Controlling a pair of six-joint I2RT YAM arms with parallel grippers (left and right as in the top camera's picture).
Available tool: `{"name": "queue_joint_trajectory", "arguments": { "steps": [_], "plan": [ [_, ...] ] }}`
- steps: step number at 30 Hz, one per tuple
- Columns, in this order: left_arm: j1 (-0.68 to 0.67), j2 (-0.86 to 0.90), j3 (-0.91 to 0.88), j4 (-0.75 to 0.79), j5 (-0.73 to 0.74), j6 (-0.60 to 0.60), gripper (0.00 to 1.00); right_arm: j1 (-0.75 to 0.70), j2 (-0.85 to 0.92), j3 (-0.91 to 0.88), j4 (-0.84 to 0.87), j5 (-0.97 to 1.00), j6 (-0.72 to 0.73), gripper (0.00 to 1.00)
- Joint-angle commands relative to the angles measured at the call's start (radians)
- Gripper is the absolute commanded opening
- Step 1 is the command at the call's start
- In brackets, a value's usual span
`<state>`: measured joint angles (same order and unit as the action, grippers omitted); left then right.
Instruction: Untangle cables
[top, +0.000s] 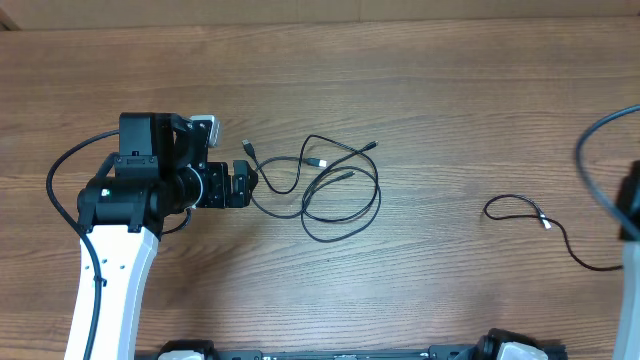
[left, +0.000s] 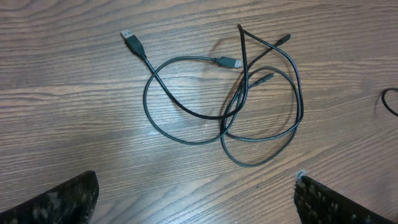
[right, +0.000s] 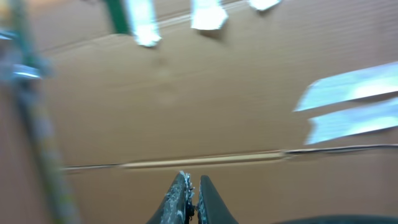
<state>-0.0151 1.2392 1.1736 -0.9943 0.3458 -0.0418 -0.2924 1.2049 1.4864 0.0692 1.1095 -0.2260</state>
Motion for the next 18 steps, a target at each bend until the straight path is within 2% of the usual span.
{"name": "queue_joint_trajectory", "arguments": {
  "steps": [1, 2, 6, 10, 14, 18],
  "plan": [
    [0.003, -0.011, 0.004, 0.005, 0.017, 0.027, 1.0, -0.127, 0.031, 0.019, -0.023, 0.016, 0.003, 0.04],
    [0.003, -0.011, 0.004, 0.005, 0.017, 0.027, 1.0, -0.156, 0.039, 0.019, -0.046, 0.016, 0.021, 0.04],
    [0.003, -0.011, 0.004, 0.005, 0.017, 0.027, 1.0, -0.248, 0.071, 0.019, -0.317, -0.033, 0.327, 0.04],
    [0.003, -0.011, 0.004, 0.005, 0.017, 0.027, 1.0, -0.335, 0.126, 0.019, -0.579, -0.264, 0.592, 0.04],
    [0.003, -0.011, 0.004, 0.005, 0.017, 0.027, 1.0, -0.41, 0.2, 0.019, -0.708, -0.508, 0.718, 0.04],
    [0.003, -0.011, 0.004, 0.005, 0.016, 0.027, 1.0, -0.479, 0.31, 0.018, -0.753, -0.808, 0.724, 0.04]
  ]
}}
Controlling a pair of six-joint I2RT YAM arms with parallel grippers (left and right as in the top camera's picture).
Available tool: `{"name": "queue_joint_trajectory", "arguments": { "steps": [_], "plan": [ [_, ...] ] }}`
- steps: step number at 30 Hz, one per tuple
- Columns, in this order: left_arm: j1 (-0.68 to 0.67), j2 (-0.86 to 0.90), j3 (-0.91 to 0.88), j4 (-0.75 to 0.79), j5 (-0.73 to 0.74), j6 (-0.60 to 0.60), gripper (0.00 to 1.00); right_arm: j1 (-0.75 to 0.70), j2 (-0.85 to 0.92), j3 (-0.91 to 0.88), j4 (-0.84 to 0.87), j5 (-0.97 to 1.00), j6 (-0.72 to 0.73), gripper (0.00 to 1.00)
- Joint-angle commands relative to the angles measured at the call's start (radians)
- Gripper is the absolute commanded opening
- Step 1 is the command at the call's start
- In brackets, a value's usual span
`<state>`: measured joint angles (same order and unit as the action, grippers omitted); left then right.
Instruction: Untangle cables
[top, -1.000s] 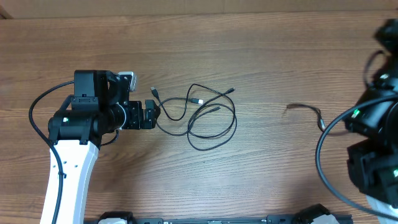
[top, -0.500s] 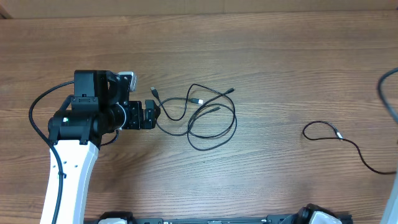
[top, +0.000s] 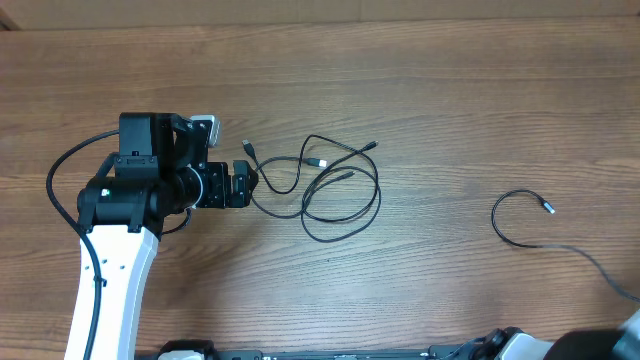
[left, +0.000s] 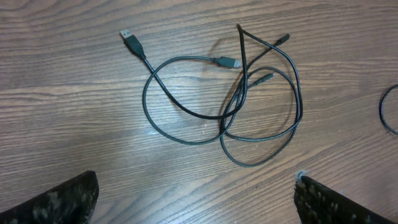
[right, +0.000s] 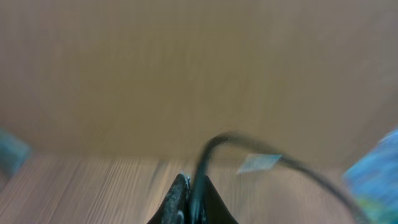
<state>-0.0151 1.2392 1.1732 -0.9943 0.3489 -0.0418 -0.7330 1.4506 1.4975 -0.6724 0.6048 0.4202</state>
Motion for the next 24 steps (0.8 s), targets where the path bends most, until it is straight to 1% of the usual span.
{"name": "queue_joint_trajectory", "arguments": {
  "steps": [1, 3, 7, 9, 12, 13, 14, 16, 18, 19, 20, 24],
  "plan": [
    [0.003, -0.011, 0.004, 0.005, 0.014, 0.027, 1.0, -0.049, 0.085, 0.007, -0.017, -0.36, 0.077, 0.04],
    [0.003, -0.011, 0.004, 0.005, 0.014, 0.027, 1.0, -0.072, 0.142, 0.007, -0.033, -0.543, 0.075, 0.04],
    [0.003, -0.011, 0.005, 0.005, 0.014, 0.027, 1.0, -0.087, 0.216, 0.007, -0.063, -0.789, 0.02, 0.04],
    [0.003, -0.011, 0.004, 0.005, 0.014, 0.027, 1.0, -0.087, 0.246, 0.007, -0.09, -0.832, 0.021, 0.04],
    [0.003, -0.011, 0.005, 0.005, 0.014, 0.027, 0.99, -0.087, 0.279, 0.007, -0.151, -0.845, 0.019, 0.04],
    [0.003, -0.011, 0.004, 0.005, 0.014, 0.027, 1.0, -0.087, 0.288, 0.007, -0.172, -0.845, 0.017, 0.09],
    [0.003, -0.011, 0.005, 0.005, 0.014, 0.027, 1.0, -0.087, 0.295, 0.007, -0.193, -0.845, 0.017, 0.17],
    [0.003, -0.011, 0.004, 0.005, 0.014, 0.027, 1.0, -0.087, 0.304, 0.007, -0.22, -0.842, 0.016, 0.4],
    [0.003, -0.011, 0.004, 0.005, 0.013, 0.027, 0.99, -0.087, 0.312, 0.007, -0.254, -0.842, 0.013, 0.83],
    [0.003, -0.011, 0.004, 0.005, 0.014, 0.027, 1.0, -0.087, 0.313, 0.007, -0.261, -0.843, 0.003, 0.9],
    [0.003, -0.011, 0.005, 0.005, 0.014, 0.027, 1.0, -0.087, 0.314, 0.007, -0.282, -0.843, -0.039, 1.0],
    [0.003, -0.011, 0.004, 0.005, 0.014, 0.027, 1.0, -0.075, 0.314, 0.007, -0.34, -0.879, -0.145, 1.0]
  ]
}}
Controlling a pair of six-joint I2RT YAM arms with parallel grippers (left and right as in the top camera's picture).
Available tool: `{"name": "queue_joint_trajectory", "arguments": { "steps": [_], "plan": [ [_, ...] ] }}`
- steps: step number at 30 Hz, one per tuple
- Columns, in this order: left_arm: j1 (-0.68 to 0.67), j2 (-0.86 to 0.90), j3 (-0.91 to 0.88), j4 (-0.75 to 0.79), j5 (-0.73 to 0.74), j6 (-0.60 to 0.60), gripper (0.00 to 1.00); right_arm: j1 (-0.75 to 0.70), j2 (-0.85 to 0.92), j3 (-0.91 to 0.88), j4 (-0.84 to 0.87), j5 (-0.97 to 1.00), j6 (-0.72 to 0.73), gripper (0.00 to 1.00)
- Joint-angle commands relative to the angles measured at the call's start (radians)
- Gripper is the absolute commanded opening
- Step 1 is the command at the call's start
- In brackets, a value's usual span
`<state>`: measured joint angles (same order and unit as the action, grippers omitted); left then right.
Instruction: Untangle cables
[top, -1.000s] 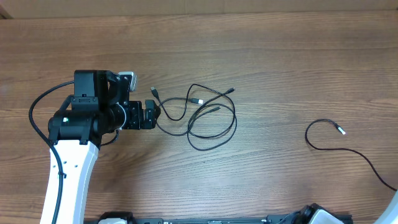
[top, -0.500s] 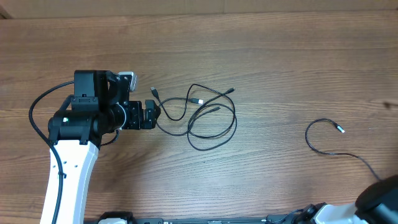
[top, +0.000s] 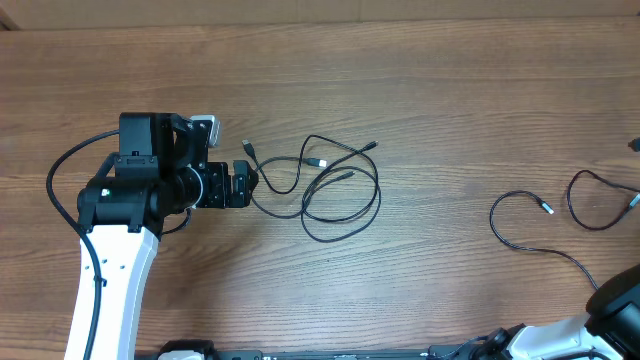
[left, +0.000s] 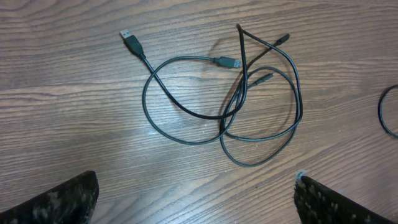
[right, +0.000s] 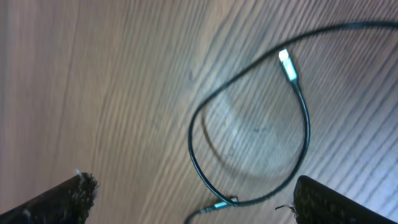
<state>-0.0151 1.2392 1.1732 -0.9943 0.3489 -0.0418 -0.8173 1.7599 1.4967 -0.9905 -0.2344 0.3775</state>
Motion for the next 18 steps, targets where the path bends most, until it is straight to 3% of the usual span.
{"name": "queue_joint_trajectory", "arguments": {
  "steps": [1, 7, 18],
  "plan": [
    [0.003, -0.011, 0.005, 0.005, 0.014, 0.027, 1.0, 0.014, 0.004, 0.008, -0.039, -0.071, -0.146, 1.0],
    [0.003, -0.011, 0.005, 0.005, 0.014, 0.027, 1.0, 0.09, 0.004, -0.007, -0.082, -0.362, -0.256, 1.0],
    [0.003, -0.011, 0.004, 0.005, 0.014, 0.027, 1.0, 0.5, 0.004, -0.076, -0.08, -0.363, -0.247, 1.0]
  ]
}}
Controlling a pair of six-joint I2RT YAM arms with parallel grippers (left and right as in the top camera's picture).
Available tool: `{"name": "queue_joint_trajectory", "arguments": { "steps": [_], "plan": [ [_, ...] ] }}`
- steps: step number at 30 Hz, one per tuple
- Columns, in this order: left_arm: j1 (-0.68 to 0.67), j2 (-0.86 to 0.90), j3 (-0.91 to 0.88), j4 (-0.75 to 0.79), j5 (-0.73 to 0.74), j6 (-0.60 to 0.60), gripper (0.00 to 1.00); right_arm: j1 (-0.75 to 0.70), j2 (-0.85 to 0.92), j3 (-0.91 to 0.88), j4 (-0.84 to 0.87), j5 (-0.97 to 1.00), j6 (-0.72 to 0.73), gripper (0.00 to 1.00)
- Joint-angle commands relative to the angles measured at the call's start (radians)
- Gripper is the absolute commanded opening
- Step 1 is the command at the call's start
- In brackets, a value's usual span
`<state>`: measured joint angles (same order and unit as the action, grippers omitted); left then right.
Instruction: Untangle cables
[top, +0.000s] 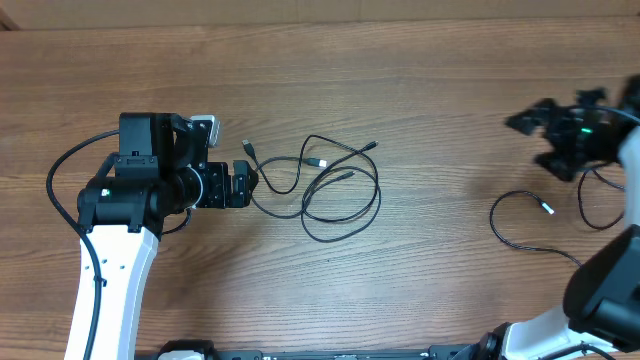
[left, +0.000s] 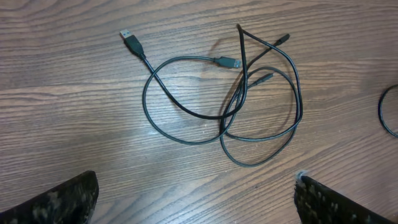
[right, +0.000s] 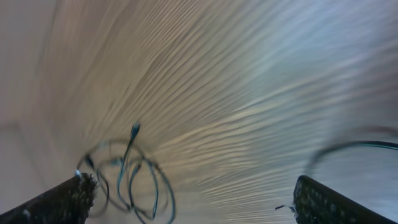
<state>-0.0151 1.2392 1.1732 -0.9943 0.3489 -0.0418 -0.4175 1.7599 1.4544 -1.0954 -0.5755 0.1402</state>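
A tangle of thin black cables (top: 335, 190) lies mid-table, and in the left wrist view the tangle (left: 224, 99) shows a USB plug (left: 129, 38) at its upper left. My left gripper (top: 245, 184) rests just left of it, open and empty (left: 196, 202). A separate black cable (top: 512, 225) lies loose at the right. My right gripper (top: 532, 138) hovers above that cable's far side, facing left, open and empty (right: 196, 202). Its blurred view shows the tangle (right: 127, 180) far off.
Wooden table (top: 420, 80) with a cardboard wall along the far edge. The left arm's own black lead (top: 60, 175) loops at the far left. The right arm's body (top: 610, 280) fills the lower right corner.
My right gripper, which was open low at the table's right front corner over the loose cable, now sits higher at the right, turned toward the tangle. The left arm and tangle have not moved.
First my right gripper was shut at the right edge with the separate cable trailing to it. Later it was still shut on that cable near the front right corner. Then it was open with the cable lying loose. Now it hovers open farther back.
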Motion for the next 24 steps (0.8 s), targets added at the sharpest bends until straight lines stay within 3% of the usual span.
{"name": "queue_joint_trajectory", "arguments": {
  "steps": [1, 12, 19, 24],
  "plan": [
    [0.003, -0.011, 0.005, 0.005, 0.014, 0.027, 0.99, 0.139, 0.004, -0.043, 0.042, -0.022, -0.006, 1.0],
    [0.003, -0.011, 0.004, 0.005, 0.014, 0.027, 0.99, 0.62, 0.032, -0.118, 0.349, -0.018, 0.251, 1.0],
    [0.003, -0.011, 0.004, 0.005, 0.013, 0.027, 1.0, 0.823, 0.037, -0.118, 0.476, 0.133, 0.436, 1.0],
    [0.003, -0.011, 0.004, 0.005, 0.013, 0.027, 1.0, 0.914, 0.038, -0.118, 0.524, 0.138, 0.441, 1.0]
  ]
}}
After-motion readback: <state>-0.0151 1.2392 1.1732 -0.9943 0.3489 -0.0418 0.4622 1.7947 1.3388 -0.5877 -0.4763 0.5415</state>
